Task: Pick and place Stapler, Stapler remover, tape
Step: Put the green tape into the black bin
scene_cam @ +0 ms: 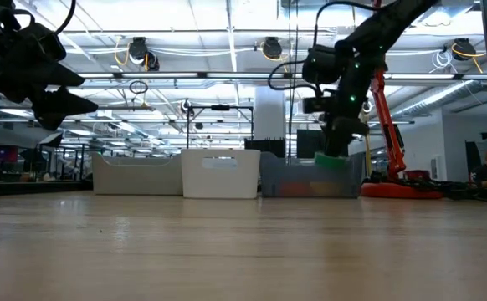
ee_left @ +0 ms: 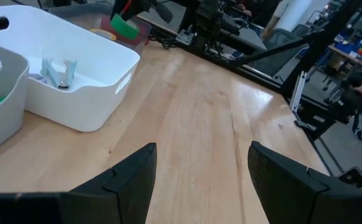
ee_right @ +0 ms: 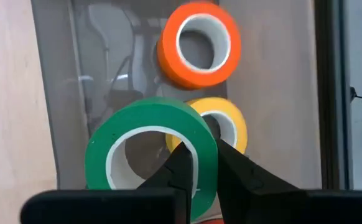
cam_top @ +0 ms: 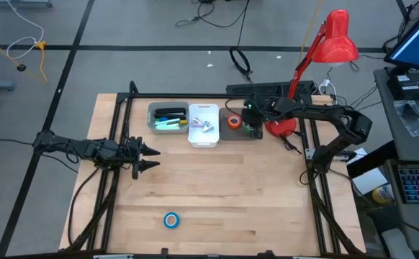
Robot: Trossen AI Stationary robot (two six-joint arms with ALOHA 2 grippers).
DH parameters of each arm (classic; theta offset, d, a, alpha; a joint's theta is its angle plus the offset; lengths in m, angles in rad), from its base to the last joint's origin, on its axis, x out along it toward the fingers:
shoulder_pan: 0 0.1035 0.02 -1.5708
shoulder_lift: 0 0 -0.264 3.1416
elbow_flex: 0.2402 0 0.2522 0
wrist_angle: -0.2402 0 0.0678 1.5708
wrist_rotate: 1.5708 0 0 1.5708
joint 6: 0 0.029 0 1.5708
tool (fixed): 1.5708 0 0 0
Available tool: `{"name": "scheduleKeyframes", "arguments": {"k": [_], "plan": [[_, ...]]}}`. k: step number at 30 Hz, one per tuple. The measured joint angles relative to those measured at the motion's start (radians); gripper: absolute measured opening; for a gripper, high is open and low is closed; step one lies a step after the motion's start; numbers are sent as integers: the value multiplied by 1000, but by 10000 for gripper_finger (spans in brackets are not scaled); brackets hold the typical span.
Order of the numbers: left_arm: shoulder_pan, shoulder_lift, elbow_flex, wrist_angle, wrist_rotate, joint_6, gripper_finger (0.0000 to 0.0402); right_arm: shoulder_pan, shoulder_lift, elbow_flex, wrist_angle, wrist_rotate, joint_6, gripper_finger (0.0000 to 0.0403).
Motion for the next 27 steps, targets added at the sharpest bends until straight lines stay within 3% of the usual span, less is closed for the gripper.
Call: {"name": "scheduleKeyframes", "arguments": {"k": [9,22,27], "plan": [[0,0,0,0,0,-20,250,0,0,-27,16,-3,-70,33],[0,0,0,0,0,-23,250,-4,42,-26,30,-87,-84,39],[0,0,0,0,0,-32,250,2,70,-27,44,-53,-99,45]]}}
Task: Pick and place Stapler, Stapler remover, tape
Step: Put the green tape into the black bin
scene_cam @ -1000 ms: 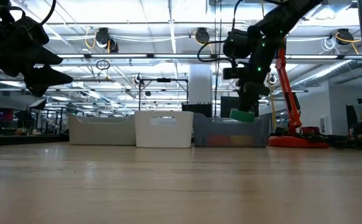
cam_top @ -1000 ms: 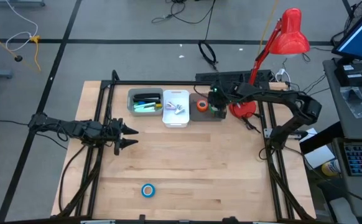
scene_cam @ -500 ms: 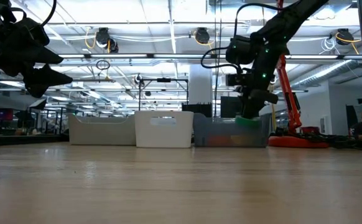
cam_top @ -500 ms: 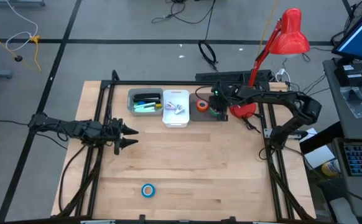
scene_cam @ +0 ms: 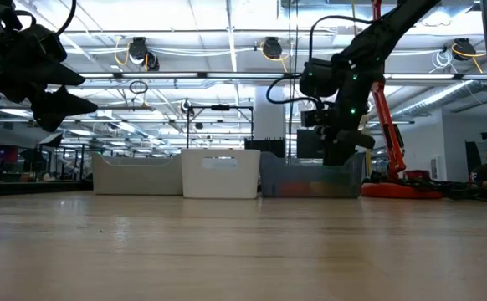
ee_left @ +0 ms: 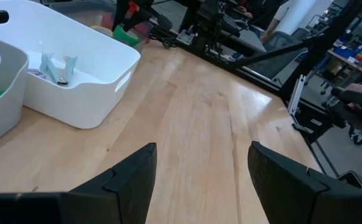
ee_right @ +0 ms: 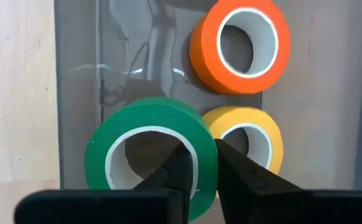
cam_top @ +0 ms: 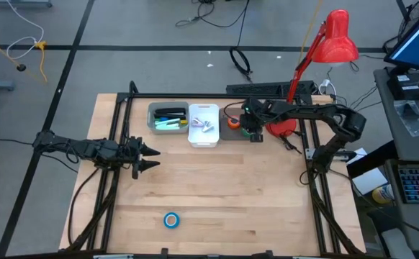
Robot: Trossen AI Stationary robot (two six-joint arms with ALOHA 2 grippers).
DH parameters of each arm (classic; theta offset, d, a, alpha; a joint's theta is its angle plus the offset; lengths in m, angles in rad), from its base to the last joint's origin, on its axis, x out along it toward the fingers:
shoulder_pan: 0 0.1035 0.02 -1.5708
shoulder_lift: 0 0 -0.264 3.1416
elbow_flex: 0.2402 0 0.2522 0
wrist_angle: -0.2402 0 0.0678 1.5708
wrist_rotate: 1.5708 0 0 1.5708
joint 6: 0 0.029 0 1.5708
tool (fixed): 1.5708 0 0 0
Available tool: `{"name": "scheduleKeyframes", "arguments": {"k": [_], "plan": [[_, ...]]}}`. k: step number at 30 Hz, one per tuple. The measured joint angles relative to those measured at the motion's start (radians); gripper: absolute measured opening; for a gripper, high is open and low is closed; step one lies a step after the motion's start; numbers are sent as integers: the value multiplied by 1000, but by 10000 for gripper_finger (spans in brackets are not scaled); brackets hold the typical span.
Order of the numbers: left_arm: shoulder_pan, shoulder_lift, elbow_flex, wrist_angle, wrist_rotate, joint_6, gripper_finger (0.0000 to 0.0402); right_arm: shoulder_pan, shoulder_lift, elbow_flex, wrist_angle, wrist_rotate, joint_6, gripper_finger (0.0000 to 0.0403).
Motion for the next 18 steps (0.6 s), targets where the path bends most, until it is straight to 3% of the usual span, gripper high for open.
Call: {"name": "scheduleKeyframes", "arguments": {"k": [10,18], "plan": [[0,0,0,0,0,1,250,4,1,1,-6,0,-30,78],[0,0,0,0,0,2,250,20,1,1,-3,24,-54,134]]}}
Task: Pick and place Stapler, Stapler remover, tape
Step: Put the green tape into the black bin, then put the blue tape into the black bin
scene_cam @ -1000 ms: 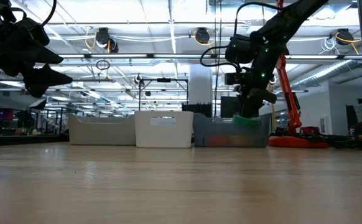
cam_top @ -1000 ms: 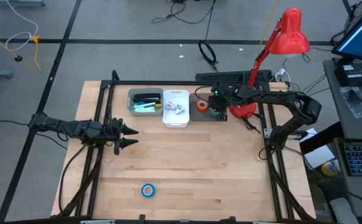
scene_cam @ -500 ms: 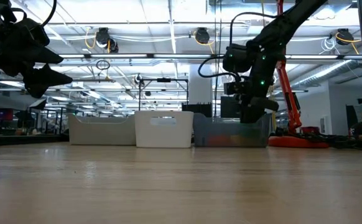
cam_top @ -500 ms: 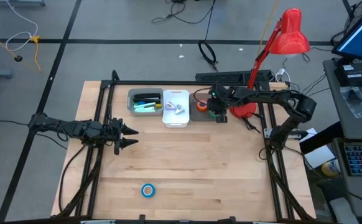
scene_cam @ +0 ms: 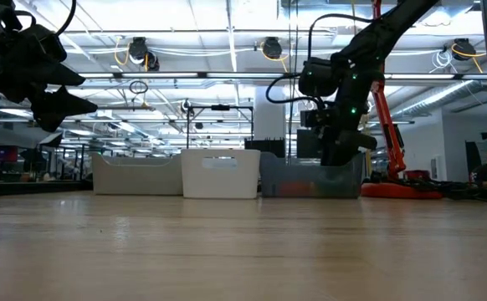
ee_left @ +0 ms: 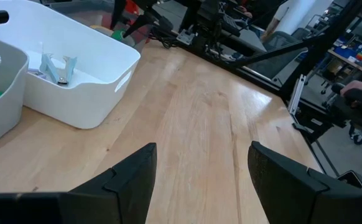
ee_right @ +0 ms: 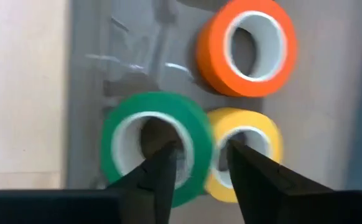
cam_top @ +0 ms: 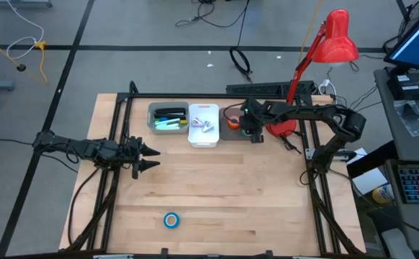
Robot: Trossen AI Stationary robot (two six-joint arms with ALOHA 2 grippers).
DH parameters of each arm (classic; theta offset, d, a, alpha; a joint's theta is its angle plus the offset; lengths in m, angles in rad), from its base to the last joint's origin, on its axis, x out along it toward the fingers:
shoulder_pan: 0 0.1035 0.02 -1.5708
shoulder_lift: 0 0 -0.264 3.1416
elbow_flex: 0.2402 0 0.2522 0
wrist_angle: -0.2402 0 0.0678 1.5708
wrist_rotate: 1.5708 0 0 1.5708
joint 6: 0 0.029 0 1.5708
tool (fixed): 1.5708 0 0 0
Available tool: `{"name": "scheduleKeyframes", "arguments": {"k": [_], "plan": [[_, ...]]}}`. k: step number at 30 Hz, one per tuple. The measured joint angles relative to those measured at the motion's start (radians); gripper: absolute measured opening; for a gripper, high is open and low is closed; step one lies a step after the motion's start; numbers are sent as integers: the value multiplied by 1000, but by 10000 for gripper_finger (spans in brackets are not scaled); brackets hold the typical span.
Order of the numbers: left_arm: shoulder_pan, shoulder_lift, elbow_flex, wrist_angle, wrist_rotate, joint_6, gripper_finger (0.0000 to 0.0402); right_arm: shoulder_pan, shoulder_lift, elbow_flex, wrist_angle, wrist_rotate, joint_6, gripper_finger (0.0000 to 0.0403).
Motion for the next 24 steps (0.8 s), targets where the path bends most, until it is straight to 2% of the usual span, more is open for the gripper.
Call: {"name": "scheduleKeyframes", "arguments": {"k": [6,11,18,24], "plan": [[0,0,0,0,0,0,250,25,-52,0,8,133,-51,165],[0,0,0,1,0,-23,250,56,-161,0,22,161,-6,168],[0,0,0,26,0,-76,250,111,-350,0,24,156,235,165],[0,0,0,66,0,-131,250,160,-504,0,56,50,516,165]]}}
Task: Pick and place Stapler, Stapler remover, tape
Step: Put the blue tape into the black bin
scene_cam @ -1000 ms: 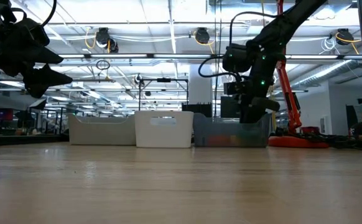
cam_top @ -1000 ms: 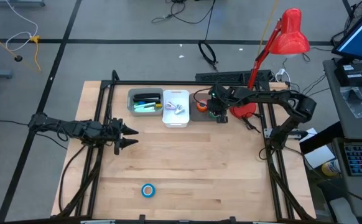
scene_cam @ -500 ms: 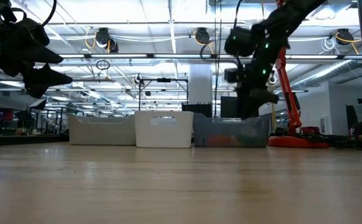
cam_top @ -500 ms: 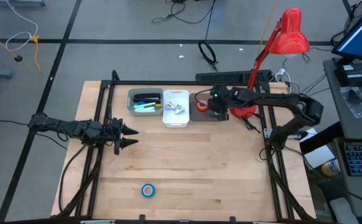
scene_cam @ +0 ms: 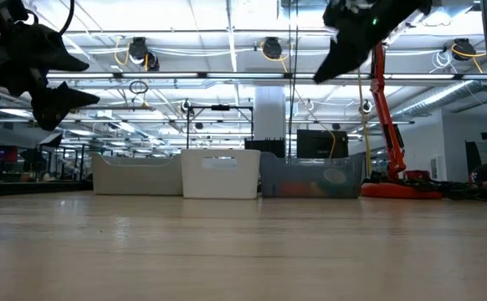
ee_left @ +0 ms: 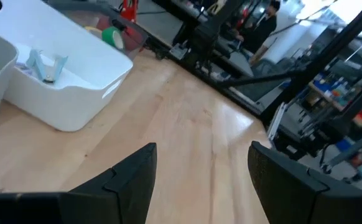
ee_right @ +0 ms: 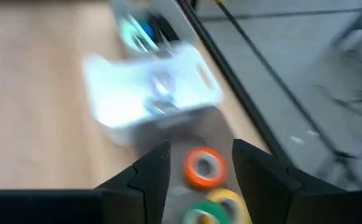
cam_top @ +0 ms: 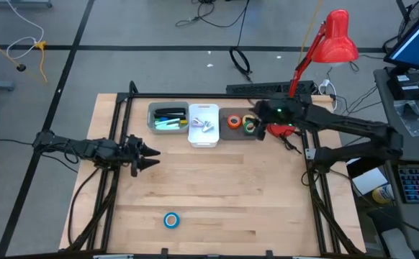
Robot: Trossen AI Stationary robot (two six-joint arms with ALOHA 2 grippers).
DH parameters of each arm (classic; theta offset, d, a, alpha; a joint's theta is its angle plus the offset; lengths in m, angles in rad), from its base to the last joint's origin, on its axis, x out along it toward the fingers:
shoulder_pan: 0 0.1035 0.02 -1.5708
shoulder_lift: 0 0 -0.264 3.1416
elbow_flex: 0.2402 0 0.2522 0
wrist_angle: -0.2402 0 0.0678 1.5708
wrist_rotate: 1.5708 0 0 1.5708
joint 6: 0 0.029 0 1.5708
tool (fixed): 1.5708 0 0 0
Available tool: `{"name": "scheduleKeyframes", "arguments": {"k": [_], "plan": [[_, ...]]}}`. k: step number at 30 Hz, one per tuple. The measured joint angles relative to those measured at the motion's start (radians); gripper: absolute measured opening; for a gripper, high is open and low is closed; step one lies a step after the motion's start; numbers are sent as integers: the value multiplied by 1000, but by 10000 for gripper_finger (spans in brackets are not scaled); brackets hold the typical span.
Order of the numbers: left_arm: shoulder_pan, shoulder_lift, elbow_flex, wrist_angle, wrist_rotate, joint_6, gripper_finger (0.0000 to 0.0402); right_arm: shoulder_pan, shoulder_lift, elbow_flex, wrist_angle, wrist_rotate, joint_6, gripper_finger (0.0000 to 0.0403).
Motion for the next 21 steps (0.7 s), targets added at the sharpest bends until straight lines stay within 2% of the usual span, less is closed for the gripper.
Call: {"name": "scheduleKeyframes", "arguments": {"k": [4,9,14,21], "plan": [[0,0,0,65,0,-54,250,30,-63,-1,-4,-77,126,163],[0,0,0,160,-6,-123,250,77,-126,-57,7,-101,271,160],[-5,0,2,207,20,-124,250,123,-210,-208,34,-100,460,160],[-43,69,69,189,38,-100,250,167,-363,-432,278,-99,590,159]]}}
